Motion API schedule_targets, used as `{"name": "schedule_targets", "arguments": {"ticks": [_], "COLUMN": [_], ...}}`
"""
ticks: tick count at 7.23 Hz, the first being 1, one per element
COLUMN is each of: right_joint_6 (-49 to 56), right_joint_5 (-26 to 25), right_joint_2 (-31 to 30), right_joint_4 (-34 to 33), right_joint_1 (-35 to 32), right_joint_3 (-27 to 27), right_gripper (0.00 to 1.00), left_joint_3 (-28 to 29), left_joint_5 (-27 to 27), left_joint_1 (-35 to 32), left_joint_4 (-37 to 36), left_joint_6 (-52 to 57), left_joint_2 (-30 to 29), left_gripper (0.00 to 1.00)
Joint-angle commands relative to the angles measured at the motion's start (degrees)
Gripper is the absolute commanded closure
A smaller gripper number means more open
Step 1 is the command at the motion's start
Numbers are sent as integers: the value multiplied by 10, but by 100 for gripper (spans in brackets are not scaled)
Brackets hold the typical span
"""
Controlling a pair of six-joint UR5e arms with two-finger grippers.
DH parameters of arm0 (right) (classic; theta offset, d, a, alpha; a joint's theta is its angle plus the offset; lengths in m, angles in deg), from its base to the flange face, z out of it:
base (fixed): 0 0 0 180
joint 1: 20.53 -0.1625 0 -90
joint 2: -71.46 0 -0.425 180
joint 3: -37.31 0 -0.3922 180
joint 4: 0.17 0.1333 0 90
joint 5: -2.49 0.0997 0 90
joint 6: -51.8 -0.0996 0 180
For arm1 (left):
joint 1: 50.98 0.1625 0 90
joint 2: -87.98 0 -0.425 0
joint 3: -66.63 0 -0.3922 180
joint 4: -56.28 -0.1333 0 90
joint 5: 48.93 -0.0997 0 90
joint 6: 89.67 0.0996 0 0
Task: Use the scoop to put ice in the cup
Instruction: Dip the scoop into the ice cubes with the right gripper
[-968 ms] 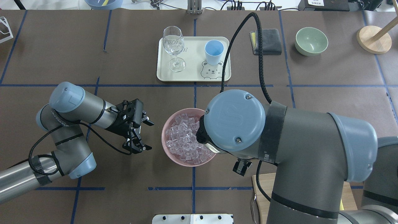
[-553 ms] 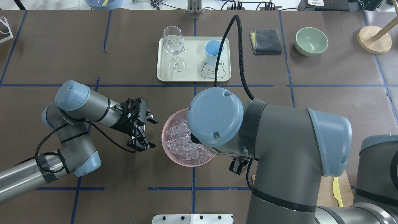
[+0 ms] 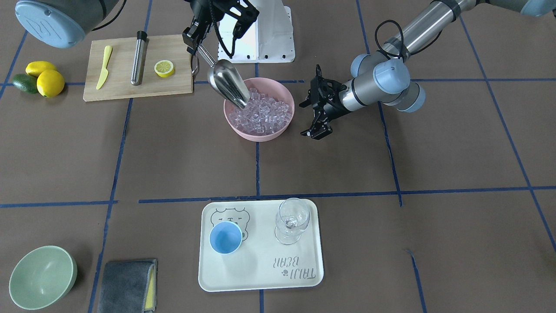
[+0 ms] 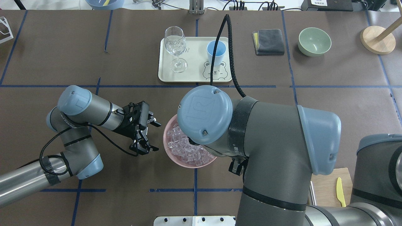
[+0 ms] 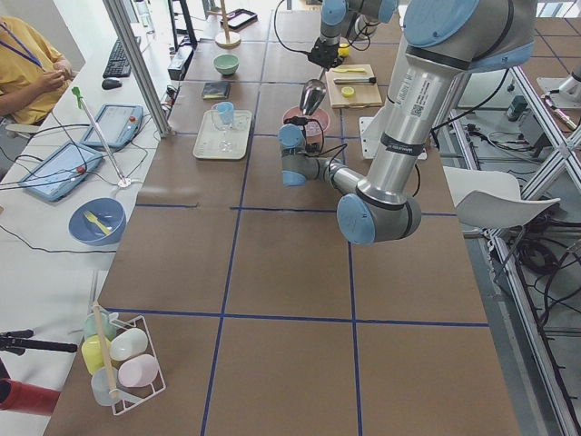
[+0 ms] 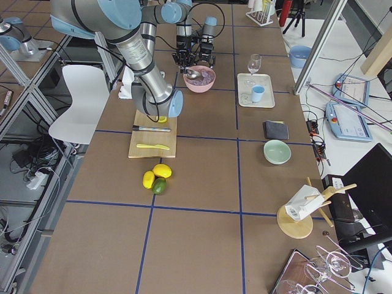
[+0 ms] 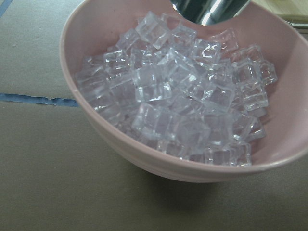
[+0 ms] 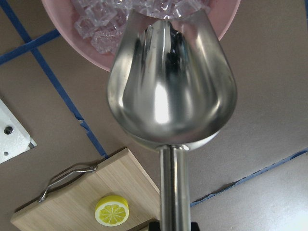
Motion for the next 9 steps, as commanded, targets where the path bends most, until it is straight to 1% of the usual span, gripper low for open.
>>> {"name": "schedule_targets", "arguments": {"ticks": [1,3,4,5,8,9], "right_joint_6": [1,23,25,27,31,31], "right_joint_5": [2,6,7,7,4,5], "right_joint_2": [11,22,27,43,46,41], "right_joint_4": [-1,-23,-23,-23,-18,5], "right_joint_1": [0,0,0,0,-1,-1], "right_joint_3": [30,38,55,85,103,112], "right_gripper": [100,100,100,100,100,100], "left_joint_3": [0,0,0,0,0,-1], "left_joint_5": [0,0,0,0,0,0], "left_joint_1": [1,1,1,2,2,2], "left_joint_4": [3,3,7,7,7,7], "left_joint_6": [-1,-1,0,0,0,0], "left_joint_2": [0,-1,-1,-1,-1,-1], "left_gripper": [0,0,0,0,0,0]}}
